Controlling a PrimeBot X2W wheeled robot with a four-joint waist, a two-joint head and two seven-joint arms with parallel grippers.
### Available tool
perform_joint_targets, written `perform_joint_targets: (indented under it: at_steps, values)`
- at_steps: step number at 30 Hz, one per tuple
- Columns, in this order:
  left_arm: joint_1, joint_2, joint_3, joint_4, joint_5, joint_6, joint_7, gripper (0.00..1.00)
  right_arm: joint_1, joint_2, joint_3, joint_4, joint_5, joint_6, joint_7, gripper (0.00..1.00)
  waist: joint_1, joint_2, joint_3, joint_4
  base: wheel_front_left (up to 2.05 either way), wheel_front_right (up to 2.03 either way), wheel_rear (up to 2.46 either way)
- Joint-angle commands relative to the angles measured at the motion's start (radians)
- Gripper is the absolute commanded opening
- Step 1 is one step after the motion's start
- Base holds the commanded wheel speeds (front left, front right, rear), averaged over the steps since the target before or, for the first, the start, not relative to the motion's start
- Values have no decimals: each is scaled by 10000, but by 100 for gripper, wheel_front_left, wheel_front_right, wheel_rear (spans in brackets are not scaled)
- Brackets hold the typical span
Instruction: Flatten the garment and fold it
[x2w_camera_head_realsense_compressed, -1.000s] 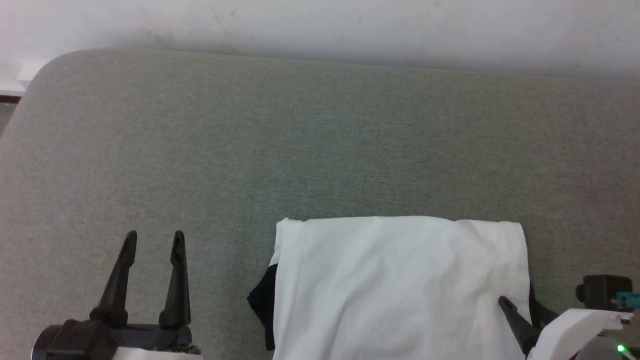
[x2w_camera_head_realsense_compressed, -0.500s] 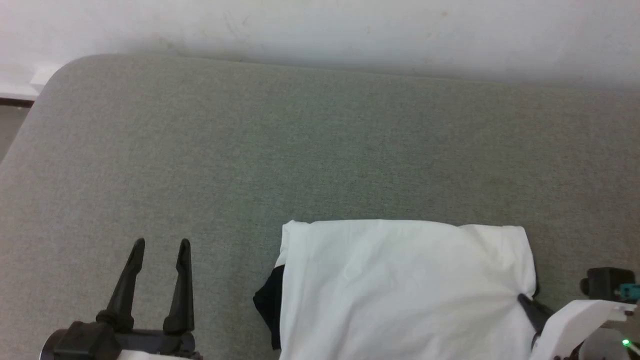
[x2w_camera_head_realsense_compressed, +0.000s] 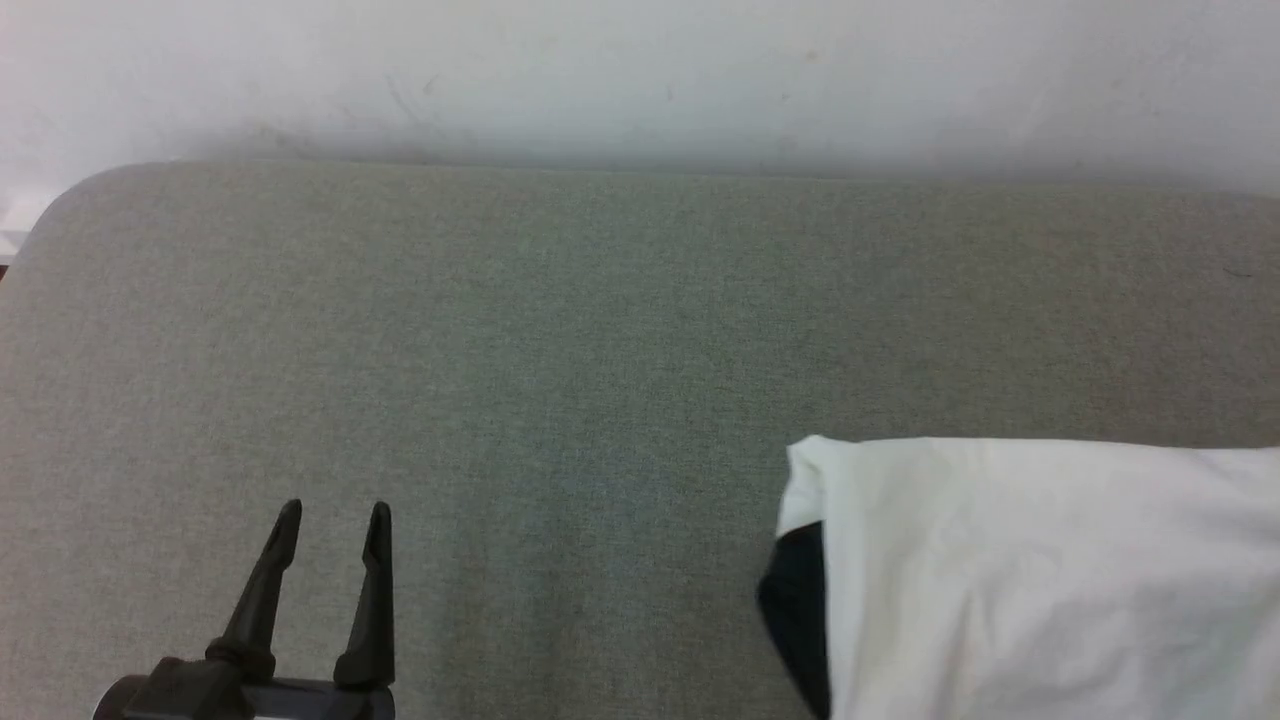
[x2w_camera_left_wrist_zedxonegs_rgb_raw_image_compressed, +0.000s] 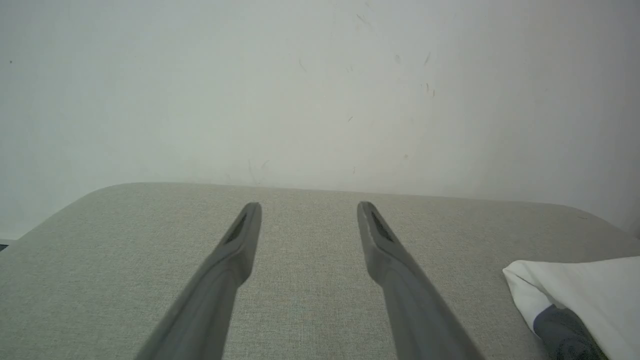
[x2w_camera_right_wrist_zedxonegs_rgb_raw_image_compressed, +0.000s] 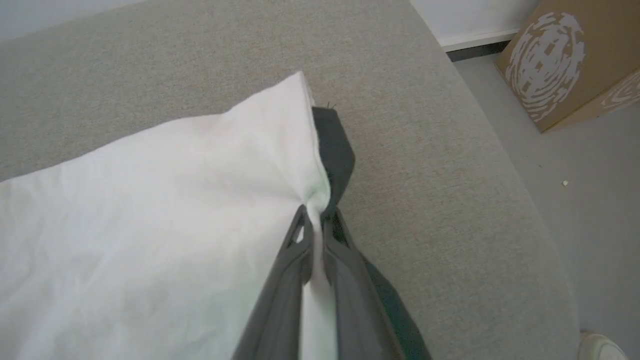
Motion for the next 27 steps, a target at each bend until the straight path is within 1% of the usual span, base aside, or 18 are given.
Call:
perform_joint_targets:
  at_steps: [1,4,8,12,16,20,23,27]
  values:
    - [62,16,6,47,68,-29,-47,100,-151,-114,-103,38,-143,-7,-19,0,0,0,-22,-22,0,0,0]
    - [56,19,-12,63,56,-19,-47,100,-246,-120,-319,147,-183,-7,-72,0,0,0,-48,-45,0,0,0]
    - [90,4,-30,79,21,12,-45,100,-362,59,226,-72,157,-7,27,0,0,0,-79,-127,0,0,0]
    - [33,-23,-96,95,-19,0,-40,100,-316,262,1287,-673,719,-7,472,0,0,0,-72,-166,0,0,0]
    - [-20,-77,-144,155,-60,-5,-40,100,-128,396,2580,-1596,1384,-7,1343,0,0,0,-64,-174,0,0,0]
    - [-60,-202,-215,260,-127,-29,-42,100,31,460,3641,-2416,1851,-7,2111,0,0,0,-87,-124,0,0,0]
    - [-106,-279,-279,343,-146,-73,-43,100,74,495,4403,-2742,2042,-7,2509,0,0,0,-84,-53,0,0,0]
    - [-175,-346,-310,446,-180,-142,-45,100,59,523,5303,-2819,2156,-7,2738,0,0,0,-76,90,0,0,0]
